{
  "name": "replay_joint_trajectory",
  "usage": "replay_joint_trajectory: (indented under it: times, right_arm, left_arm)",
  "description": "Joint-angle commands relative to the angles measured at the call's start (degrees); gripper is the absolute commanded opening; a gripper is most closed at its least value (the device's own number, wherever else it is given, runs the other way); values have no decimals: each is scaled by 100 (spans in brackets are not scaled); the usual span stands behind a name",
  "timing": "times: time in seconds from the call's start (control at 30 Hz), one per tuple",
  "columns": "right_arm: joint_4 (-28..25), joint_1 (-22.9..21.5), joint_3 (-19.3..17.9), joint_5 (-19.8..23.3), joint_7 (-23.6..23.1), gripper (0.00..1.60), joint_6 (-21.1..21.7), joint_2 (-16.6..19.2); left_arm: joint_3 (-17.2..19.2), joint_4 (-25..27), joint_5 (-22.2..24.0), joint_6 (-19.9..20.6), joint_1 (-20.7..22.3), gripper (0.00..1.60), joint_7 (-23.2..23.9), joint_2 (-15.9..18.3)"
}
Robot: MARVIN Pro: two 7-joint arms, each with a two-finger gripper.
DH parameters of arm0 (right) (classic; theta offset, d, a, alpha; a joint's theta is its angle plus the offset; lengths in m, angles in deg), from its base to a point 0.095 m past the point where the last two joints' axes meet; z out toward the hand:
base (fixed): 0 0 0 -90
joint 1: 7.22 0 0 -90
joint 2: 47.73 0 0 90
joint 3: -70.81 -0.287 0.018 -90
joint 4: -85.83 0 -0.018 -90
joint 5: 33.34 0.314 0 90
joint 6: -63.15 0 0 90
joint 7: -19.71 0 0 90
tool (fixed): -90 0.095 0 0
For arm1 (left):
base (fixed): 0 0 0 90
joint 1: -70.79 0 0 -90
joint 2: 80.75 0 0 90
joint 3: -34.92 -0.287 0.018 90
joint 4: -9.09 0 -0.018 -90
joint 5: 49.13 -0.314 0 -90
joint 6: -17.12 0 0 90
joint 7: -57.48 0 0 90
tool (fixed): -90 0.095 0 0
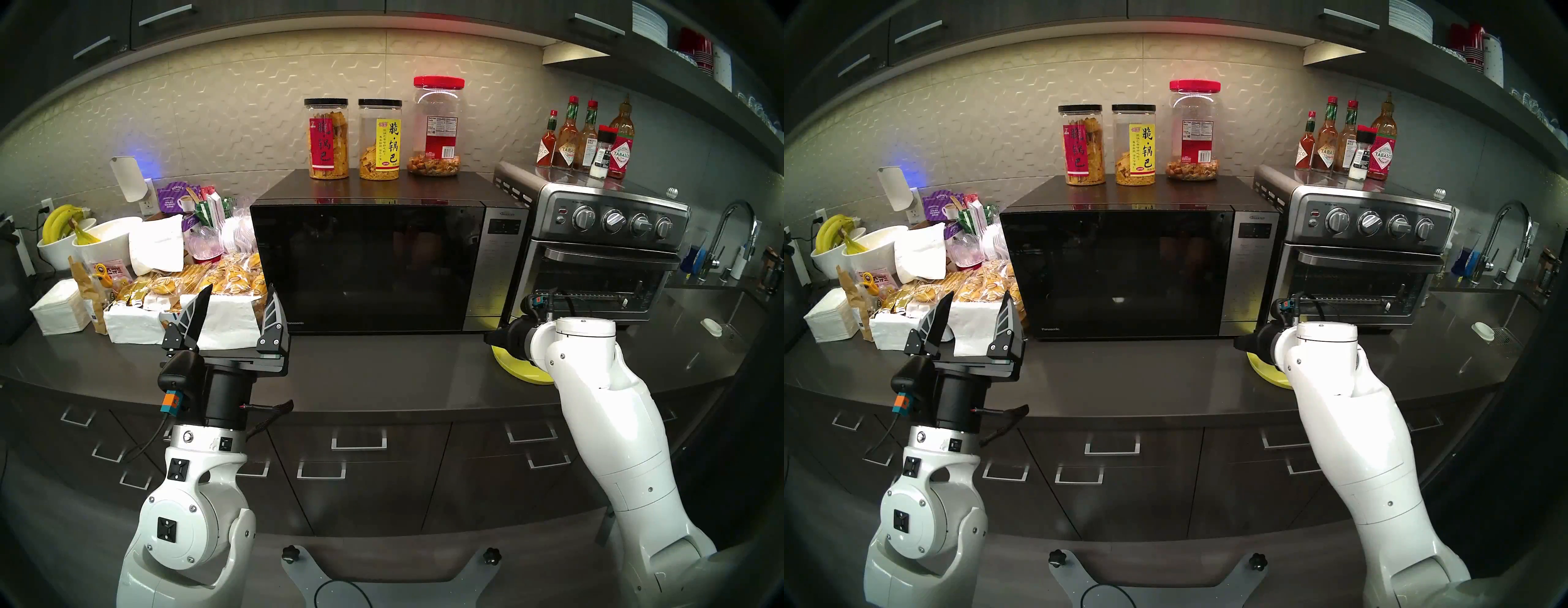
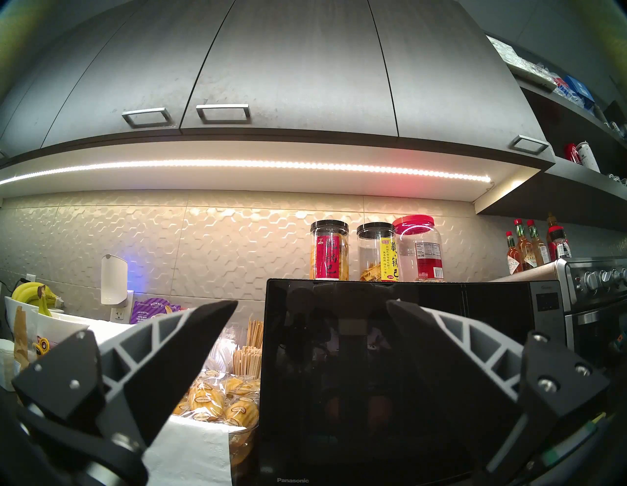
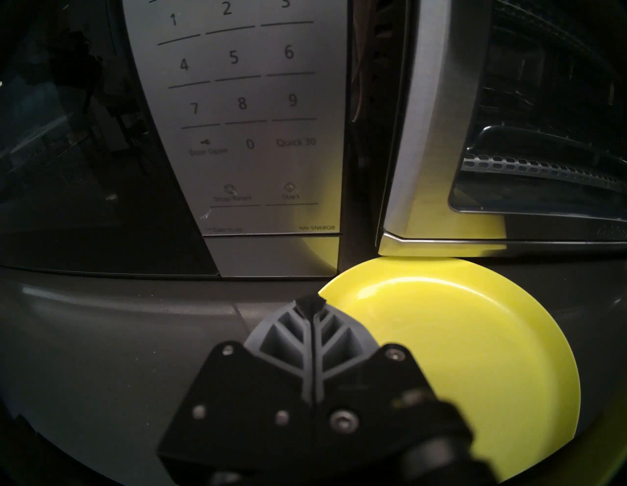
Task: Open the microwave, put the plate inside, and close the door
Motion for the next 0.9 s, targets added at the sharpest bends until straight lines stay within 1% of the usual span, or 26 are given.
replay_joint_trajectory:
  times: [0.0,0.87]
  right_arm:
    - [-78,-105,-7,-9,-4,0,5,8]
    - [18,-190,103,-72,-79,0,33,-59]
  left_arm:
    - [6,113,-12,-10,-15,160,-15,-12]
    - [6,113,-12,-10,-14,160,-17,-10]
